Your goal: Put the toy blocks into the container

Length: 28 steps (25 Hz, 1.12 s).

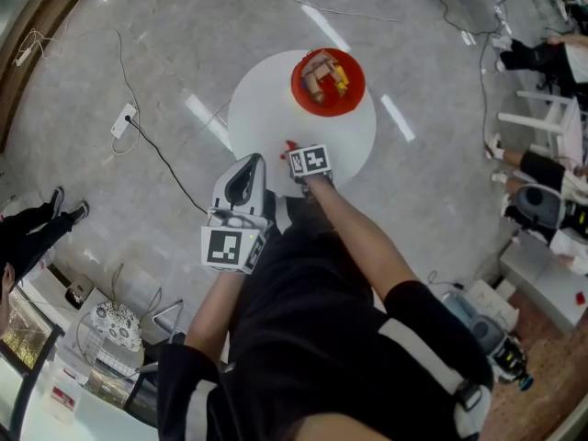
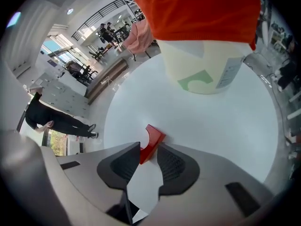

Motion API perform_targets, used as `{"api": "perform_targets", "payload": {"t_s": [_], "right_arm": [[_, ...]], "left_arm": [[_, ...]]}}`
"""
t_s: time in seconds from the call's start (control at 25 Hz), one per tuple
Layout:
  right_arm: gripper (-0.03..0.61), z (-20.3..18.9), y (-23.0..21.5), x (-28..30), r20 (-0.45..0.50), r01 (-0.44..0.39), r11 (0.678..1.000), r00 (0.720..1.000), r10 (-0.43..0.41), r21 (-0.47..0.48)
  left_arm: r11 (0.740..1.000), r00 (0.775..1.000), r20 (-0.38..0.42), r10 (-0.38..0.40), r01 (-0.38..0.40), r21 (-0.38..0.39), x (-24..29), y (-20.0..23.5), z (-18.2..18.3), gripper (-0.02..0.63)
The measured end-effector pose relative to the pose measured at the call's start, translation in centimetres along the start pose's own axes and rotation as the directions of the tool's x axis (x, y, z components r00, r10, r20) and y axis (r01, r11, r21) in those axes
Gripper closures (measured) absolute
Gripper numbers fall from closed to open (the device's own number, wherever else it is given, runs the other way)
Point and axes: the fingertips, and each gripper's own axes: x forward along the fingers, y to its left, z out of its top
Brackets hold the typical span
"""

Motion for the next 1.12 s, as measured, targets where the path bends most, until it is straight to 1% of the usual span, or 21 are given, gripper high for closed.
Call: {"api": "perform_targets", "payload": {"t_s": [0.12,0.32,0.56,0.76,0.88,1.0,1.12], "right_arm": [[0.483,0.4,0.2,0.1,0.005,-0.015,1.000,1.000,0.014,0.023],[0.483,0.9,0.2,0.1,0.020,-0.015,0.998,1.000,0.014,0.055],[0.483,1.4,0.0,0.4,0.039,-0.022,0.992,0.999,0.017,0.127],[0.483,1.8,0.4,0.9,0.031,-0.029,0.992,0.999,0.025,0.124],[0.485,1.9,0.3,0.9,0.022,-0.030,0.992,0.999,0.027,0.124],[0.502,1.9,0.2,1.1,0.004,-0.037,0.992,0.999,0.037,0.117],[0.525,1.7,-0.1,0.8,-0.014,-0.027,0.995,0.999,0.029,0.092]], "left_arm": [[1.000,1.000,-0.012,0.007,-0.007,0.004,0.0,0.1,-0.1,0.615],[1.000,1.000,0.010,-0.002,0.002,-0.007,-0.1,0.1,-0.1,0.615],[1.000,1.000,-0.003,0.013,-0.013,-0.004,-0.2,0.4,-0.2,0.615],[1.000,1.000,0.006,0.008,-0.008,-0.010,-0.3,0.4,-0.5,0.615],[1.000,1.000,-0.002,0.010,-0.010,-0.007,-0.3,0.4,-0.5,0.615],[1.000,1.000,-0.015,0.014,-0.014,-0.005,-0.1,0.6,-0.6,0.615],[1.000,1.000,-0.005,0.009,-0.009,-0.005,-0.1,0.6,-0.5,0.615]]}}
